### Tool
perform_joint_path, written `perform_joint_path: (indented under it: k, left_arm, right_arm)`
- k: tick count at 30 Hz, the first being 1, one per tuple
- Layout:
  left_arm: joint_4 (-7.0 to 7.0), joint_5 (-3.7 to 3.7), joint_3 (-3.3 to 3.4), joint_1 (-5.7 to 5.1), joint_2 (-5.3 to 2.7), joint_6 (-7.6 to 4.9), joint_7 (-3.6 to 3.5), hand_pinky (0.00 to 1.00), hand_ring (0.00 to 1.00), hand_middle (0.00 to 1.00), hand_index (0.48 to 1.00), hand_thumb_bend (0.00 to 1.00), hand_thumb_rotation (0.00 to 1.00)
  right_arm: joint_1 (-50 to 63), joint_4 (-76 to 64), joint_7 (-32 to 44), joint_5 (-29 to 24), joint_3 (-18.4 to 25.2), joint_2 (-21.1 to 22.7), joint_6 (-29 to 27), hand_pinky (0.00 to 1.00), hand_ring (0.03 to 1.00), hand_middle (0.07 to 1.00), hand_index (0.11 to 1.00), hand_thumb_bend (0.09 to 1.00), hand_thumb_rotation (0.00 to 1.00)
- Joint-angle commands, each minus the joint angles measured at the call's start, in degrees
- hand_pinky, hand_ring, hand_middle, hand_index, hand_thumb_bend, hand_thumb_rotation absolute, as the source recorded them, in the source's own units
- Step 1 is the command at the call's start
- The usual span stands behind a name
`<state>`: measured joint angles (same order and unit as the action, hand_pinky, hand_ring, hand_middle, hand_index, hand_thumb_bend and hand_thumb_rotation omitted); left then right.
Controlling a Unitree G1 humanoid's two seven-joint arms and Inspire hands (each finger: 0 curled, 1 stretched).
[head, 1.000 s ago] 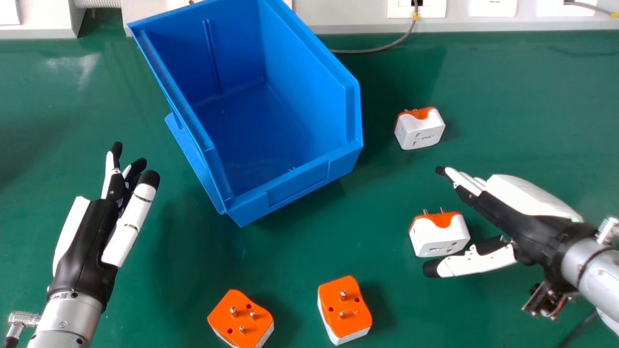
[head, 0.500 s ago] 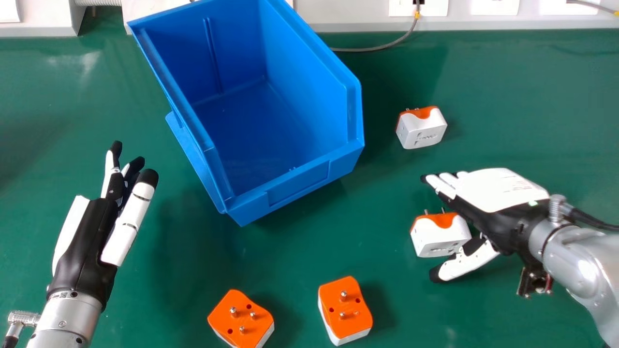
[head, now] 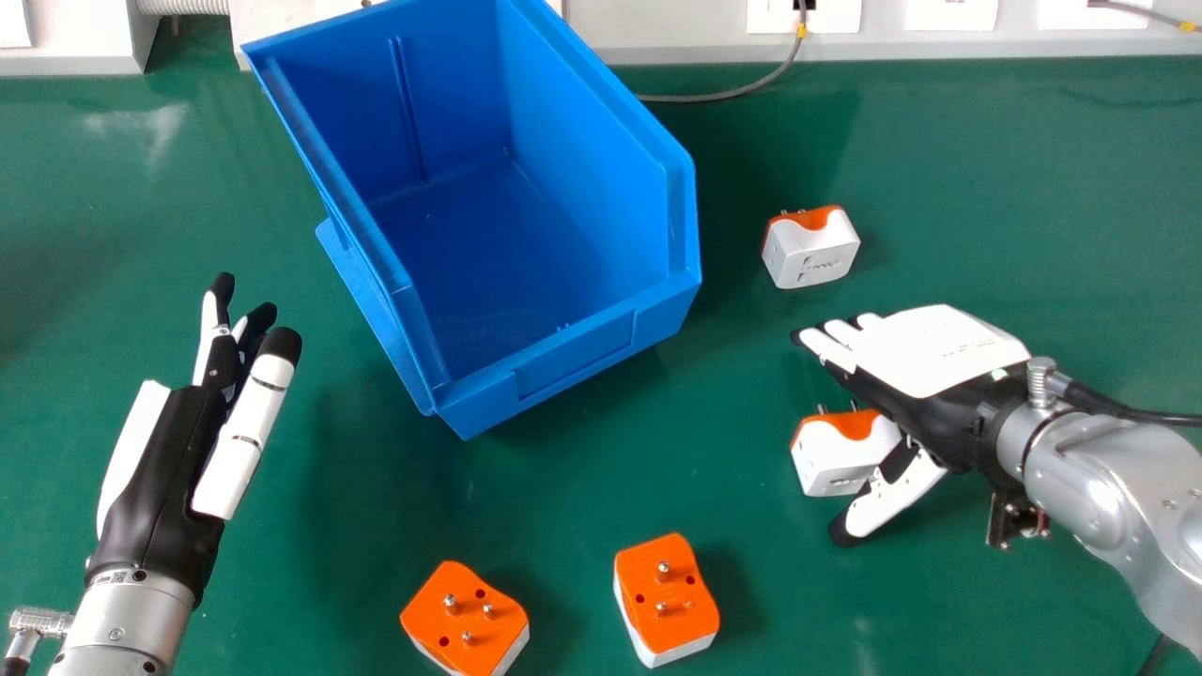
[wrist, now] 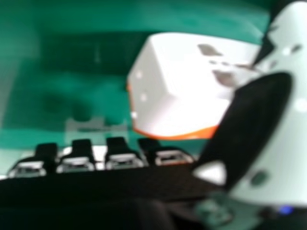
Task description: Pick all objects and put in blue box
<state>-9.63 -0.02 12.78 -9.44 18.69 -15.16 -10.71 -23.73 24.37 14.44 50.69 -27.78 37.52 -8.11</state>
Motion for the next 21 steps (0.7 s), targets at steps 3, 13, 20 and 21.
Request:
perform_joint_path:
  k: [3, 13, 20, 21]
  left_arm:
    - [1.88, -0.13, 0.65, -0.34, 0.66, 0.43, 0.48, 1.0, 0.98, 0.98, 1.0, 0.47, 1.0]
    - [4.61, 0.69, 0.58, -0.83, 0.61, 4.61, 1.63, 1.0, 0.98, 0.98, 1.0, 0.47, 1.0]
    - [4.01, 0.92, 0.58, -0.55, 0.68, 4.74, 1.97, 0.99, 0.99, 0.98, 1.0, 0.47, 1.0]
    - [3.98, 0.84, 0.61, -0.51, 0.69, 4.72, 1.91, 0.99, 0.99, 0.98, 1.0, 0.47, 1.0]
  right_arm:
    - [-0.89, 1.73, -1.11, 2.09, -1.23, 0.55, 0.13, 0.99, 1.0, 1.0, 0.985, 0.513, 0.43]
    - [-0.68, 1.52, -3.68, 2.61, -1.92, 1.31, -0.88, 0.96, 0.99, 0.99, 0.956, 0.485, 0.37]
    - [-0.22, 1.19, -4.41, 2.76, -1.68, 1.67, -1.9, 0.94, 0.975, 0.972, 0.932, 0.466, 0.34]
    - [-0.05, 0.79, -4.29, 2.73, -1.57, 1.84, -1.93, 0.94, 0.975, 0.972, 0.932, 0.466, 0.34]
